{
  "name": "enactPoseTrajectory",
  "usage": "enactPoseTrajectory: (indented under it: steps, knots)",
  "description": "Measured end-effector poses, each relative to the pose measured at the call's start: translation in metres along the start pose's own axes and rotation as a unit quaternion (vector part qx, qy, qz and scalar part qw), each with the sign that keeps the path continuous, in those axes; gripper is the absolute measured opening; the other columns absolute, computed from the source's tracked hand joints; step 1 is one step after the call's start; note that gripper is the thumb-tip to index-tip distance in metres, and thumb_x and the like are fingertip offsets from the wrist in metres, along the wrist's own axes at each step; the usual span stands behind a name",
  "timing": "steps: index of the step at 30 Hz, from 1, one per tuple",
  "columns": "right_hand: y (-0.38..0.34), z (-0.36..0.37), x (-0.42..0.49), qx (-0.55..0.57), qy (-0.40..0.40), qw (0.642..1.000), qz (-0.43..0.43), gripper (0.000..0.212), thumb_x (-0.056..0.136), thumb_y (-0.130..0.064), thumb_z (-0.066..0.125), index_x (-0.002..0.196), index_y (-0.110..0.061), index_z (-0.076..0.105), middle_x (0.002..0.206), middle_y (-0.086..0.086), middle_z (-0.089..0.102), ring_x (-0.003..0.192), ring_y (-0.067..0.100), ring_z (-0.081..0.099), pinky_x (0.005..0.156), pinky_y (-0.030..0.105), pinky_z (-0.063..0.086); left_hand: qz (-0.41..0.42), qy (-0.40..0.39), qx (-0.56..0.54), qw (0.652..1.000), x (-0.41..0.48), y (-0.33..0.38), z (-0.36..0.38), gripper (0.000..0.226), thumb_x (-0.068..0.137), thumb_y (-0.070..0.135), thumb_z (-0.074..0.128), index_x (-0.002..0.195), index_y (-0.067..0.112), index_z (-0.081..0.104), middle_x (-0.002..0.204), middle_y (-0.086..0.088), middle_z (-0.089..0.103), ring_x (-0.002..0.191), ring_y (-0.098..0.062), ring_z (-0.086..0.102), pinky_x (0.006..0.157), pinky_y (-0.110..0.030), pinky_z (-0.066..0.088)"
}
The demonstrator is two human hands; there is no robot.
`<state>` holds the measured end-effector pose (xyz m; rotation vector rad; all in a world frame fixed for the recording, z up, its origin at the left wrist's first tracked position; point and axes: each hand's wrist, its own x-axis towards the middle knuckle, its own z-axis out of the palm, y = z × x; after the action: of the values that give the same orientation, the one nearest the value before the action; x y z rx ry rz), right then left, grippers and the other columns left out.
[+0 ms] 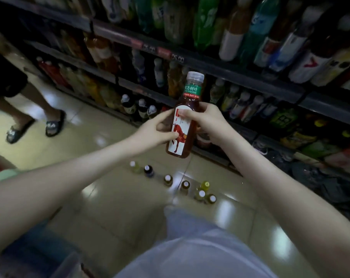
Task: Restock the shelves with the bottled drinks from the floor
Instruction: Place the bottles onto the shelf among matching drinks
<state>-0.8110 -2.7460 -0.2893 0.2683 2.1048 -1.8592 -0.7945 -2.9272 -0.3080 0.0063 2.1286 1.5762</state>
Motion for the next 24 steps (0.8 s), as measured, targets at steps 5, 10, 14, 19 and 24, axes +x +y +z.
enactPoseTrajectory:
  steps: [5, 10, 14, 19, 24]
  knots:
    - [-0.036, 0.021, 0.049, -0.003, 0.085, 0.996, -0.020, 0.031, 0.074, -0.036, 0.080, 0.099, -0.025, 0.065, 0.095, -0.002, 0.074, 0.089, 0.015, 0.071, 0.083, 0.039, 0.056, 0.040, -0.060, 0.024, 0.997, 0.057, 0.023, -0.059, 0.073, 0.086, 0.014, 0.070, 0.146, 0.034, 0.034, 0.116, 0.006, 0.067, 0.101, -0.006, 0.066, 0.082, -0.025, 0.054]
    - [-0.090, 0.063, 0.090, 0.008, 0.122, 0.991, -0.052, 0.029, 0.075, -0.028, 0.081, 0.098, -0.022, 0.065, 0.095, -0.001, 0.074, 0.084, 0.013, 0.072, 0.078, 0.034, 0.057, 0.086, -0.070, 0.052, 0.992, 0.094, 0.049, -0.134, 0.070, 0.085, 0.015, 0.071, 0.140, 0.043, 0.037, 0.112, 0.010, 0.067, 0.108, -0.010, 0.063, 0.096, -0.036, 0.051]
    - [-0.126, 0.100, 0.114, 0.015, 0.175, 0.982, -0.072, 0.034, 0.074, -0.028, 0.081, 0.103, -0.019, 0.067, 0.096, 0.000, 0.074, 0.087, 0.016, 0.072, 0.076, 0.033, 0.057, 0.125, -0.113, 0.061, 0.984, 0.117, 0.064, -0.195, 0.071, 0.086, 0.013, 0.069, 0.143, 0.038, 0.036, 0.122, 0.006, 0.062, 0.112, -0.006, 0.060, 0.095, -0.029, 0.052]
    - [-0.170, 0.154, 0.126, 0.068, 0.254, 0.958, -0.113, 0.035, 0.074, -0.026, 0.082, 0.105, -0.020, 0.068, 0.097, -0.002, 0.074, 0.089, 0.014, 0.072, 0.081, 0.036, 0.058, 0.210, -0.163, 0.153, 0.952, 0.133, 0.099, -0.270, 0.068, 0.088, 0.028, 0.068, 0.142, 0.047, 0.031, 0.116, 0.032, 0.049, 0.104, 0.017, 0.048, 0.081, -0.002, 0.039]
    - [-0.216, 0.196, 0.122, 0.071, 0.310, 0.931, -0.182, 0.039, 0.074, -0.027, 0.082, 0.109, -0.028, 0.065, 0.103, -0.009, 0.072, 0.093, 0.005, 0.069, 0.084, 0.031, 0.056, 0.296, -0.173, 0.219, 0.913, 0.136, 0.140, -0.318, 0.077, 0.086, 0.033, 0.069, 0.147, 0.045, 0.022, 0.117, 0.019, 0.059, 0.118, -0.002, 0.053, 0.095, -0.016, 0.042]
